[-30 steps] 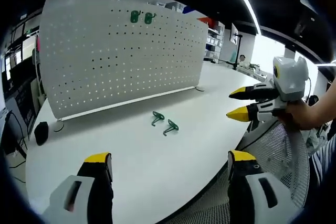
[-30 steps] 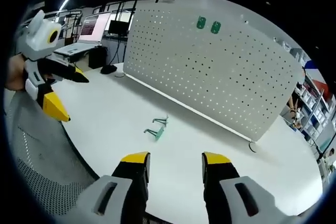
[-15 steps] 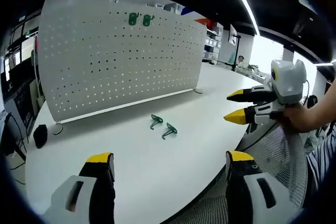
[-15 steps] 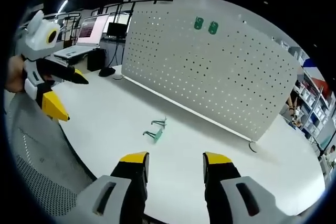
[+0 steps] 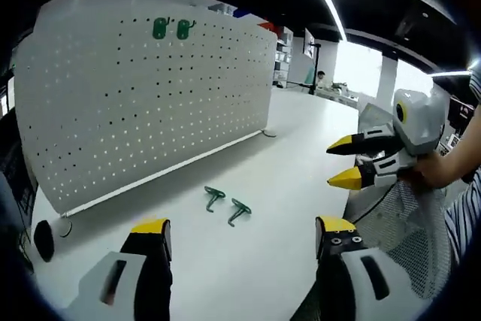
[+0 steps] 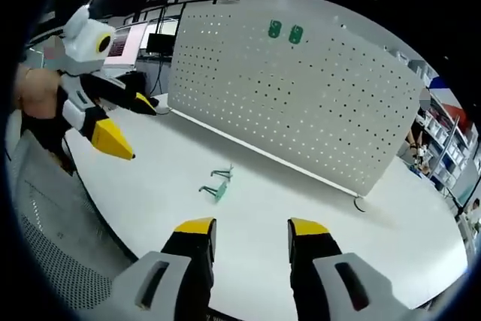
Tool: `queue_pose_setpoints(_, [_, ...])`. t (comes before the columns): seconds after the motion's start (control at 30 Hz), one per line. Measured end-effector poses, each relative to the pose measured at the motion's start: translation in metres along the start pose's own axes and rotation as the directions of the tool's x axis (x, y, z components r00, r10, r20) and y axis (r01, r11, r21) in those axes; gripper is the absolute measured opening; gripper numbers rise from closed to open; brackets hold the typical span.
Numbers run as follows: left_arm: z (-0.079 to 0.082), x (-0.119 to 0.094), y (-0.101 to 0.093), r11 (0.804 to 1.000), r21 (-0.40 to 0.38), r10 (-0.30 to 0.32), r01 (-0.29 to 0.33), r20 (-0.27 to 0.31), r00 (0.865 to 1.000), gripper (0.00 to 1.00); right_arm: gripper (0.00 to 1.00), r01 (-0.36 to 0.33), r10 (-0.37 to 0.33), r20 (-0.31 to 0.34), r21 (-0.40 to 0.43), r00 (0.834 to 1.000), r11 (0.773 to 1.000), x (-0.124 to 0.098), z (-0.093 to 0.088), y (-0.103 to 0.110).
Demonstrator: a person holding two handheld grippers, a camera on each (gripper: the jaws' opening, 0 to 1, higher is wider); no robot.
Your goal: Insert the hook assembly into the mounting plate slot until the hook locks in place.
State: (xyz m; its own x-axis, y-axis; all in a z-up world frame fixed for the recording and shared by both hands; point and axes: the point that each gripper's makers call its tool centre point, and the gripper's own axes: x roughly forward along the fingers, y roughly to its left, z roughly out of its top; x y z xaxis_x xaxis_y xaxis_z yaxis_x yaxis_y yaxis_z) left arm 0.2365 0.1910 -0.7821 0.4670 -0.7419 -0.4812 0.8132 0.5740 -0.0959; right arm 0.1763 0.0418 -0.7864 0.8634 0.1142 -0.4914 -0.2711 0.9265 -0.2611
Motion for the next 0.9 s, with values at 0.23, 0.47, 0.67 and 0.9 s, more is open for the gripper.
queue_pose_setpoints(0.23, [0.000, 0.023, 0.012, 0.998, 0.034, -0.043, 0.044, -0.033, 0.999, 0.73, 0.32, 0.009, -0.009, -0.004, -0.008, 1.000, 1.000, 0.000, -0.001, -0.002])
queue_pose_setpoints(0.47, [-0.005, 0.044, 0.019, 0.993, 0.073, -0.087, 0.093, -0.082, 0.993, 0.66, 0.32, 0.004, -0.004, -0.021, 0.000, 1.000, 1.000, 0.002, -0.005, -0.002])
queue_pose_setpoints(0.67, [-0.007, 0.065, 0.027, 0.986, 0.097, -0.124, 0.136, -0.117, 0.985, 0.63, 0.32, -0.009, 0.009, -0.039, 0.010, 0.999, 1.000, 0.003, -0.009, 0.001])
queue_pose_setpoints(0.9, [-0.011, 0.087, 0.040, 0.982, 0.098, -0.149, 0.163, -0.144, 0.978, 0.59, 0.32, -0.004, 0.004, -0.045, 0.018, 0.999, 1.000, 0.003, -0.010, 0.001])
